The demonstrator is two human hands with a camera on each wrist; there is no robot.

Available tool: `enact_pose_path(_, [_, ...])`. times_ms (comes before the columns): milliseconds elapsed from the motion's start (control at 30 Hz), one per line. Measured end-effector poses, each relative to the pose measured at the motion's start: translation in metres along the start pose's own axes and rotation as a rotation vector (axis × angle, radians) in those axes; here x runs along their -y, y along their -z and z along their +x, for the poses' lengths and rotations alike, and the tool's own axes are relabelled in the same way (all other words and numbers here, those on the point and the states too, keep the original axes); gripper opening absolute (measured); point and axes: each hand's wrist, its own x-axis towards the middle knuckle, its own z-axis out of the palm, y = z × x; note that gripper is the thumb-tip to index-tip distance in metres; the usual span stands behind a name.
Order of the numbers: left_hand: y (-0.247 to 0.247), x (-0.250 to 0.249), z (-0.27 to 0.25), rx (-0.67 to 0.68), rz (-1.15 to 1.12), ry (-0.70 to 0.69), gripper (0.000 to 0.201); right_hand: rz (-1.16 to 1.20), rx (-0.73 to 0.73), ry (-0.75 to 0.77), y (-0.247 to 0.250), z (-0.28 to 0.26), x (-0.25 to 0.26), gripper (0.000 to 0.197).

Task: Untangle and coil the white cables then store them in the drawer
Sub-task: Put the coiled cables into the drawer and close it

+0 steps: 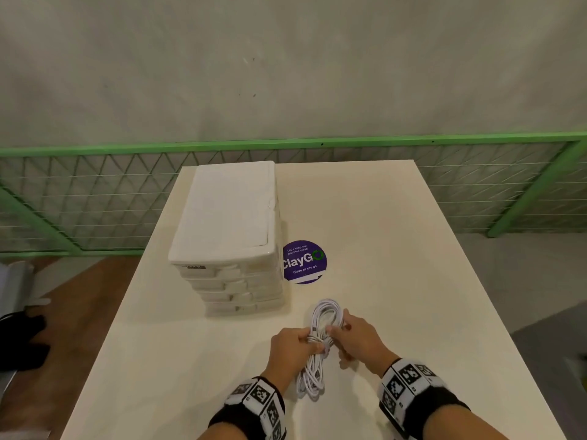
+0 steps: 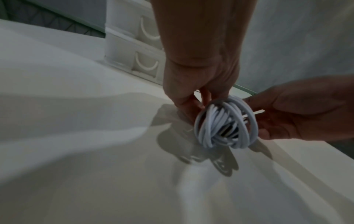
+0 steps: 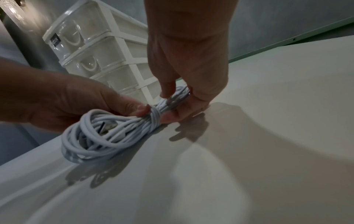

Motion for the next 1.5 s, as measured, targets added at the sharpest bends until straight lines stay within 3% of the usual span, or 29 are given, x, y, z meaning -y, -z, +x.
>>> enact_pose_path(133, [0.002,-0.003,0.0,0.045,0.072,-0.042,0.002,0.0,0.022,-0.055,0.003,-0.003,0.003,0.036])
enact_pose_path(300, [0.003,-0.005,0.003,0.094,0.18,-0.006,0.029,-0.046,-0.057,-0.128,0.008,0.0,0.014,0.057])
enact_pose_path(367, [0.01,-0.009,0.001,0.117,0.183,0.023,0.029,-0.061,-0.104,-0.151,0.012,0.002,0.02,0.063])
enact_pose_path(433, [0.021,-0.015,0.0,0.116,0.185,0.037,0.056,-0.097,-0.148,-0.144,0.016,0.006,0.027,0.06])
enact_pose_path(533, [0.05,-0.034,-0.011,0.034,0.146,-0.017,0.052,-0.166,-0.232,-0.031,0.015,0.01,0.041,0.05])
enact_pose_path(667, [0.095,-0.074,-0.041,-0.102,0.009,-0.262,0.03,-0.281,-0.293,0.255,-0.003,0.0,0.075,0.025])
enact_pose_path(733, [0.119,-0.091,-0.058,-0.194,-0.104,-0.384,0.021,-0.405,-0.206,0.386,-0.021,-0.006,0.091,0.022])
enact_pose_path(800, [0.146,-0.1,-0.07,-0.371,-0.109,-0.494,0.017,-0.527,-0.073,0.459,-0.041,-0.011,0.105,0.027])
enact_pose_path(867, [0.17,-0.098,-0.073,-0.565,0.009,-0.572,0.02,-0.681,0.02,0.501,-0.058,-0.015,0.118,0.036])
enact_pose_path(933, [0.186,-0.086,-0.066,-0.642,0.19,-0.568,0.028,-0.784,0.042,0.529,-0.071,-0.017,0.129,0.042])
enact_pose_path(1067, [0.197,-0.054,-0.046,-0.449,0.381,-0.439,0.047,-0.896,0.018,0.504,-0.086,-0.017,0.139,0.055])
enact_pose_path(1167, [0.196,-0.037,-0.039,-0.34,0.502,-0.429,0.047,-0.932,0.009,0.486,-0.096,-0.016,0.139,0.059])
enact_pose_path(1367, [0.194,-0.024,-0.028,-0.448,0.496,-0.489,0.036,-0.85,-0.05,0.533,-0.101,-0.017,0.136,0.047])
enact_pose_path(1500, [0.193,-0.022,-0.025,-0.486,0.489,-0.52,0.033,-0.902,-0.002,0.611,-0.106,-0.036,0.119,0.044])
